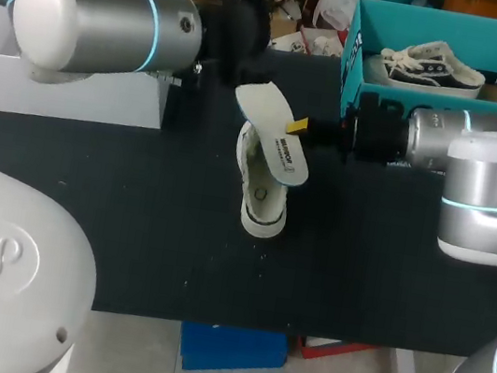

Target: Take the shoe out of the shoebox, open the shoe tongue, remove and reinsert the insole, then place the shoe into the shoebox

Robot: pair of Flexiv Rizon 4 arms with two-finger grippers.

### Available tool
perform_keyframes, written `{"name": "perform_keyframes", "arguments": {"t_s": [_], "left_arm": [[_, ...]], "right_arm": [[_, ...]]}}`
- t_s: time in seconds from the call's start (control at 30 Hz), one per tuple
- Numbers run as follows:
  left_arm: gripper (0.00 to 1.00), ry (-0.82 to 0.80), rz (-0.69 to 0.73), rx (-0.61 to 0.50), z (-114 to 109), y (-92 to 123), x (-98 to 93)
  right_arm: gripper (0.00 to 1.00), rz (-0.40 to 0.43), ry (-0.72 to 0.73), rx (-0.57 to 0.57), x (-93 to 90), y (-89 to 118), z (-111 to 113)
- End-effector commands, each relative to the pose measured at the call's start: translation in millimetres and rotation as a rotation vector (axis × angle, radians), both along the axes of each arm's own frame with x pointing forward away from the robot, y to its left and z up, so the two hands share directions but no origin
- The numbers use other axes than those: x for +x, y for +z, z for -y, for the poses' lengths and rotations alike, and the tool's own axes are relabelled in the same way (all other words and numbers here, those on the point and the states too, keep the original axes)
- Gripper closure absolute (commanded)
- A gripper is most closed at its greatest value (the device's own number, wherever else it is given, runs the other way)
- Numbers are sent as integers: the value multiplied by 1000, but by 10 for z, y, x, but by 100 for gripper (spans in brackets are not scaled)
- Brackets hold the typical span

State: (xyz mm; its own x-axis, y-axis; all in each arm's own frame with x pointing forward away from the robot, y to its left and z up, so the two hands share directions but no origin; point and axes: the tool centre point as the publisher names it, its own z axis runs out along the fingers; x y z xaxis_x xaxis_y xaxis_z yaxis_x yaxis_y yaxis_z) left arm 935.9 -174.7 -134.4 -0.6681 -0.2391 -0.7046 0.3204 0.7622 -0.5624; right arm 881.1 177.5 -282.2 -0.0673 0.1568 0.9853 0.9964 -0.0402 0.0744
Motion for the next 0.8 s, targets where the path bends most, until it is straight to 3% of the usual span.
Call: {"name": "perform_keyframes", "arguments": {"t_s": [0.03,0.3,0.47,0.8], "left_arm": [[0,-107,-188,66,5,61,135],[0,-60,-281,38,-28,169,279],[0,-171,-366,32,-48,235,421],[0,-446,-545,239,-153,235,552]], "right_arm": [[100,0,-3,-1,-6,-3,-9],[100,0,-3,-1,-6,-3,-9],[100,0,-3,-1,-6,-3,-9],[100,0,-3,-1,-6,-3,-9]]}}
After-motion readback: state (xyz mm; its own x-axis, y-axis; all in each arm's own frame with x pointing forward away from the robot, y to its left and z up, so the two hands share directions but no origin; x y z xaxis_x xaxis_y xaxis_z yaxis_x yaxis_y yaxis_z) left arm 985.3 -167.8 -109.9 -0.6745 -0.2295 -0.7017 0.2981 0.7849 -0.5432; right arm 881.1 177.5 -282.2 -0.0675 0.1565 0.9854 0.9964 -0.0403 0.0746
